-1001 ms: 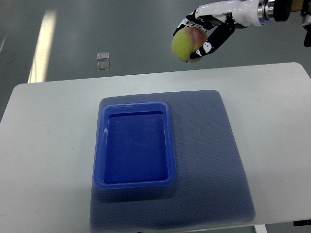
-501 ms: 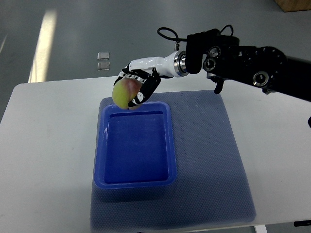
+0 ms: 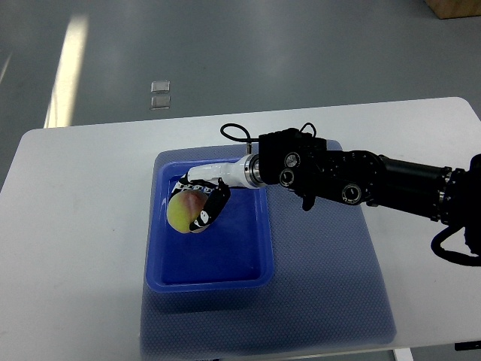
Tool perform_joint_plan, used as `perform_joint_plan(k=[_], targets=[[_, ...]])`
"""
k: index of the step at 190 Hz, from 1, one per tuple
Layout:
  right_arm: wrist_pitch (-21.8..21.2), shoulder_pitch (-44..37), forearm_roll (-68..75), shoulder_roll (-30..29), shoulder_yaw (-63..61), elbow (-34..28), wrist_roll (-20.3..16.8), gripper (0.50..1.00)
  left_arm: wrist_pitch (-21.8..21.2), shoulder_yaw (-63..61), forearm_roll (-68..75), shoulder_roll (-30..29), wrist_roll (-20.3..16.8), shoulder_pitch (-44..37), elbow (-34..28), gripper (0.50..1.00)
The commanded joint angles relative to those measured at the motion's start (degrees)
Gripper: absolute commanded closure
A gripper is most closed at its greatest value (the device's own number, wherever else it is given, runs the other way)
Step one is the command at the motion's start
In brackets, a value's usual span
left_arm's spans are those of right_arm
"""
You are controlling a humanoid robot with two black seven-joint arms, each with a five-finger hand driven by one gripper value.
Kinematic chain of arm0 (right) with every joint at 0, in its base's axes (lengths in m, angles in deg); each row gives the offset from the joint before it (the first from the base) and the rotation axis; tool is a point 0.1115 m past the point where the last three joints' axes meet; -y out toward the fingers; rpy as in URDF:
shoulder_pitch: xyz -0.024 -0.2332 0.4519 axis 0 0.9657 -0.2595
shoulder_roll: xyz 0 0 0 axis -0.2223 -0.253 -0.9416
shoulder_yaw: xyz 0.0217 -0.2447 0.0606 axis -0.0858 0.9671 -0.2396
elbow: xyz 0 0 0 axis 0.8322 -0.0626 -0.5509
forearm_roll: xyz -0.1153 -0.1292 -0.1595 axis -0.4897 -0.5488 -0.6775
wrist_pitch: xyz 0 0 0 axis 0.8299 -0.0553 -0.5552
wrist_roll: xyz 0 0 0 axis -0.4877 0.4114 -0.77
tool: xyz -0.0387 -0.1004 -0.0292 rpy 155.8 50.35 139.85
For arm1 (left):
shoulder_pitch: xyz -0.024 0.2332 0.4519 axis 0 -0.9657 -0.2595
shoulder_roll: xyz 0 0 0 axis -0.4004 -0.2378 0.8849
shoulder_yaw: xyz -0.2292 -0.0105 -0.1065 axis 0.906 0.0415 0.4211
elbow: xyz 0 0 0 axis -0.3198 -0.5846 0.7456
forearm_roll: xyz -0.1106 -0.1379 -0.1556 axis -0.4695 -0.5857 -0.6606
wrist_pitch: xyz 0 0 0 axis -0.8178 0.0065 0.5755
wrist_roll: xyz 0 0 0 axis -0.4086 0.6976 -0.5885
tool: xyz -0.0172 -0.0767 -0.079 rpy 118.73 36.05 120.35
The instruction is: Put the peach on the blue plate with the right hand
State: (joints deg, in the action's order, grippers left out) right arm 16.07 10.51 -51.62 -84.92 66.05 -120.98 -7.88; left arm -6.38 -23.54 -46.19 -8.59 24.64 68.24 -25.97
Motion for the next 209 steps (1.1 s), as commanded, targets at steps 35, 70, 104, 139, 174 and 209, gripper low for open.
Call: perform_joint_plan(k=[35, 70, 104, 139, 174, 209], targets=[[0.9, 1.0, -3.2, 0.0, 1.8, 1.7, -0.1, 0.652, 0.0, 0.0, 0.1, 0.0, 0.0, 0.0, 0.2, 0.500], [0.1, 0.2, -3.2, 0.0, 1.6, 1.4, -0.2, 0.574, 0.0, -0.1, 0.1, 0.0, 0.0, 0.0, 0.2, 0.500], [-1.9, -2.3, -2.3, 1.7, 0.4, 0.8, -0.4, 0.570, 0.0, -0.1, 0.1, 0.0, 0.0, 0.0, 0.2, 0.500], [-2.1, -3.4, -0.4, 6.9, -12.2, -0.1, 0.0, 0.570, 0.0, 0.0, 0.1, 0.0, 0.0, 0.0, 0.0, 0.500], [-2.0, 2.3, 7.8, 11.1, -27.3, 0.2, 1.9, 0.570, 0.0, -0.1, 0.1, 0.0, 0.0, 0.0, 0.3, 0.500], [-2.2, 14.6, 23.5, 10.4, -49.8, 0.4, 4.3, 0.570, 0.0, -0.1, 0.2, 0.0, 0.0, 0.0, 0.4, 0.500]])
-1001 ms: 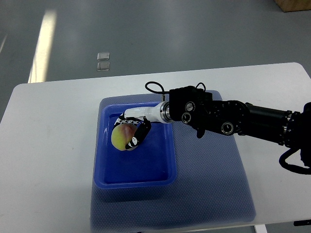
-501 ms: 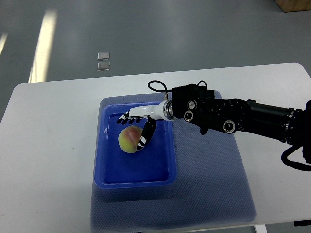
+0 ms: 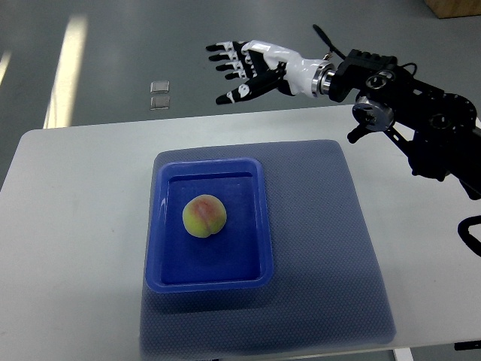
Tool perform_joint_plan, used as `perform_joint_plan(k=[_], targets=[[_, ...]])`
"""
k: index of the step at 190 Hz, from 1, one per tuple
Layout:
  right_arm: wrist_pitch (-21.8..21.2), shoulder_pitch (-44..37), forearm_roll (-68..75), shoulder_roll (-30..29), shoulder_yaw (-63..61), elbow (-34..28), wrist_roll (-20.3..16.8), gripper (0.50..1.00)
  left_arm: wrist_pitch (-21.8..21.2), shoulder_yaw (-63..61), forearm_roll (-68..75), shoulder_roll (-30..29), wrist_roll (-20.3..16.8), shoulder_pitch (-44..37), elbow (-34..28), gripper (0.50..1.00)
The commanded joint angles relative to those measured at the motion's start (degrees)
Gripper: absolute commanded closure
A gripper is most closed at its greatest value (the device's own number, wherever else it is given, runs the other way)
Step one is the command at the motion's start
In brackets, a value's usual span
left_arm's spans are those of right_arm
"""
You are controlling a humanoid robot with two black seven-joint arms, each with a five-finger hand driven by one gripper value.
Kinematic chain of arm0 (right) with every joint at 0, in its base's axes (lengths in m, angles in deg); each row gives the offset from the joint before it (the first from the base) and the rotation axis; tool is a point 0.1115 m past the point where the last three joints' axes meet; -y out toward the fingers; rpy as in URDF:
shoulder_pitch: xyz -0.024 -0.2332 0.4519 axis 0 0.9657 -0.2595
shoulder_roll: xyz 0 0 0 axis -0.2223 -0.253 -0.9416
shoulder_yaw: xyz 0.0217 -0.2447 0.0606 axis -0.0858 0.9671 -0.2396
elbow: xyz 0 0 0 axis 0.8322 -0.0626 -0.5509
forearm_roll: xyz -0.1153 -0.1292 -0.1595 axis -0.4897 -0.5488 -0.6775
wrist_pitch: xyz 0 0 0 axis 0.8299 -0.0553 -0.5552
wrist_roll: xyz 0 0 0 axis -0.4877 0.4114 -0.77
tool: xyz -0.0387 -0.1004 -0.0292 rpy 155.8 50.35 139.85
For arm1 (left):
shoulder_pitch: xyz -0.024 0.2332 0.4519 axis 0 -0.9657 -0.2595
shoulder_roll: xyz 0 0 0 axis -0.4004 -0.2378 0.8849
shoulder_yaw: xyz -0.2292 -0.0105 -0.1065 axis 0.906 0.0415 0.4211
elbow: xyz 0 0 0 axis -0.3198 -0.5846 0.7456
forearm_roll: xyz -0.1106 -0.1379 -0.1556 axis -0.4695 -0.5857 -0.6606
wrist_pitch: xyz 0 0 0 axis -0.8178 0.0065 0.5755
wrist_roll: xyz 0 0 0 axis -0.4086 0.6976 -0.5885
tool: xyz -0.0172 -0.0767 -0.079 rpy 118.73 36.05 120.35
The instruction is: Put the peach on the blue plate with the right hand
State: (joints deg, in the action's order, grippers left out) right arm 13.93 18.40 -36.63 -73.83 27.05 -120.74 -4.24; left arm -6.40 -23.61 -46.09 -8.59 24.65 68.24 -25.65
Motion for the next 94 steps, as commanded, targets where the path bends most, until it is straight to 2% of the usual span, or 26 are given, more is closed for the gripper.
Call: perform_joint_plan(k=[1, 14, 24, 25, 27, 41, 42, 50, 60, 61, 77, 94], targets=[[-0.1, 7.5, 9.5, -0.7, -11.7, 0.1, 0.7, 0.570, 0.0, 0.0, 0.0, 0.0, 0.0, 0.0, 0.0, 0.500], [-0.1, 11.7, 15.9, -0.9, -16.6, 0.5, 0.7, 0.570, 0.0, 0.0, 0.0, 0.0, 0.0, 0.0, 0.0, 0.500], [-0.1, 11.7, 16.0, -0.9, -16.6, 0.5, 0.7, 0.570, 0.0, 0.0, 0.0, 0.0, 0.0, 0.0, 0.0, 0.500], [0.0, 14.3, 20.9, -0.9, -19.4, 1.0, 0.8, 0.570, 0.0, 0.0, 0.0, 0.0, 0.0, 0.0, 0.0, 0.500], [0.1, 14.8, 22.1, -0.9, -19.8, 1.3, 0.8, 0.570, 0.0, 0.1, 0.0, 0.0, 0.0, 0.0, 0.0, 0.500], [0.1, 15.6, 23.8, -1.0, -20.6, 1.8, 0.9, 0.570, 0.0, 0.1, 0.0, 0.0, 0.0, 0.0, 0.0, 0.500], [0.0, 17.6, 28.1, -1.7, -21.9, 3.2, 1.8, 0.570, 0.0, 0.1, 0.1, 0.0, 0.0, 0.0, 0.1, 0.500], [-0.1, 19.1, 31.5, -2.9, -22.1, 4.3, 3.0, 0.570, 0.0, 0.1, 0.1, 0.0, 0.0, 0.0, 0.1, 0.500], [-0.1, 19.1, 31.5, -2.9, -22.1, 4.3, 3.0, 0.570, 0.0, 0.1, 0.1, 0.0, 0.0, 0.0, 0.1, 0.500], [-0.1, 20.4, 34.0, -4.3, -22.2, 5.5, 4.9, 0.570, 0.0, 0.0, 0.2, 0.0, 0.0, 0.0, 0.2, 0.500], [-0.9, 21.8, 35.2, -5.7, -22.2, 6.3, 7.8, 0.570, -0.1, 0.0, 0.2, 0.0, 0.0, 0.0, 0.2, 0.500], [-2.7, 22.5, 35.4, -6.3, -22.3, 6.3, 9.3, 0.570, 0.0, 0.0, 0.2, 0.0, 0.0, 0.0, 0.2, 0.500]])
